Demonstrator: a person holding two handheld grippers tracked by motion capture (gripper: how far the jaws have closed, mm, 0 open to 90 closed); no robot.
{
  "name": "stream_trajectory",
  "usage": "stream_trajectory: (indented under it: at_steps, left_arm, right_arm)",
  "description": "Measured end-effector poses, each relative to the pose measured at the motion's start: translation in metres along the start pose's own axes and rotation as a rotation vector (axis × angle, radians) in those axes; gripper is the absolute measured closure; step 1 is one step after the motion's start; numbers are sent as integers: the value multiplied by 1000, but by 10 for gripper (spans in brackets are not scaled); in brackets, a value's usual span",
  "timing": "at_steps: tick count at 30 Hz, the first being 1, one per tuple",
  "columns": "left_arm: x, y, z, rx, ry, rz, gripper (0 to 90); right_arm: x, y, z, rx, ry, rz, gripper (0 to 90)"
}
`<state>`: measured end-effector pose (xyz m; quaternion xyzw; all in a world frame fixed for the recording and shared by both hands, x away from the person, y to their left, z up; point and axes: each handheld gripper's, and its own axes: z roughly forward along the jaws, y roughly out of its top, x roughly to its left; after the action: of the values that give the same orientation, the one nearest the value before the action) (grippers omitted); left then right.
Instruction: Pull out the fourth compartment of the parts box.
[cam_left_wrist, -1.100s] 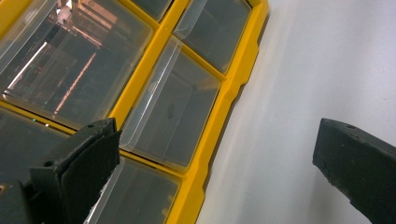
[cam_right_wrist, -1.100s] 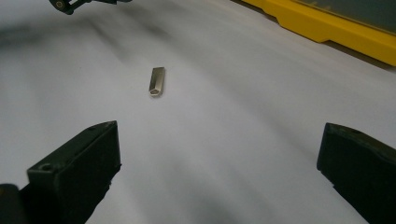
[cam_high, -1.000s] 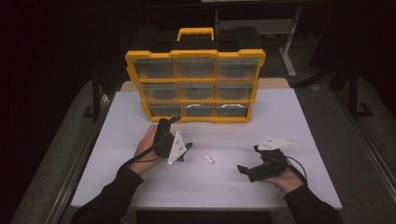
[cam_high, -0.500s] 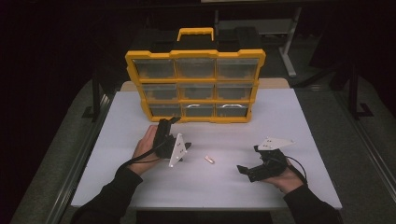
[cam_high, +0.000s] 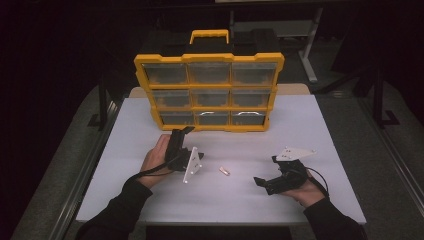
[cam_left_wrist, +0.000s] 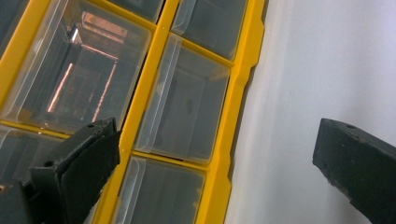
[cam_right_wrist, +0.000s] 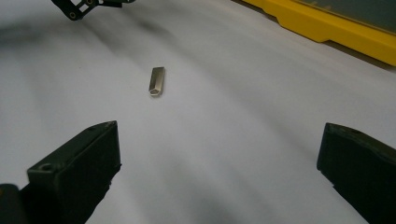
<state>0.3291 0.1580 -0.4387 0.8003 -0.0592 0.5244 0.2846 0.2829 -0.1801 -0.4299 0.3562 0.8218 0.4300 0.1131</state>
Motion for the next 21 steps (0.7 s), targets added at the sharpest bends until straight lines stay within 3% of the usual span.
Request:
stream_trajectory:
  at_steps: [15,21]
  left_arm:
    - [-5,3,-2,11,46,113,4]
    - [-8,5,-2,19,72,179,3]
  right_arm:
    - [0,0,0,0,0,1,0]
    - [0,0,0,1,-1,1,0]
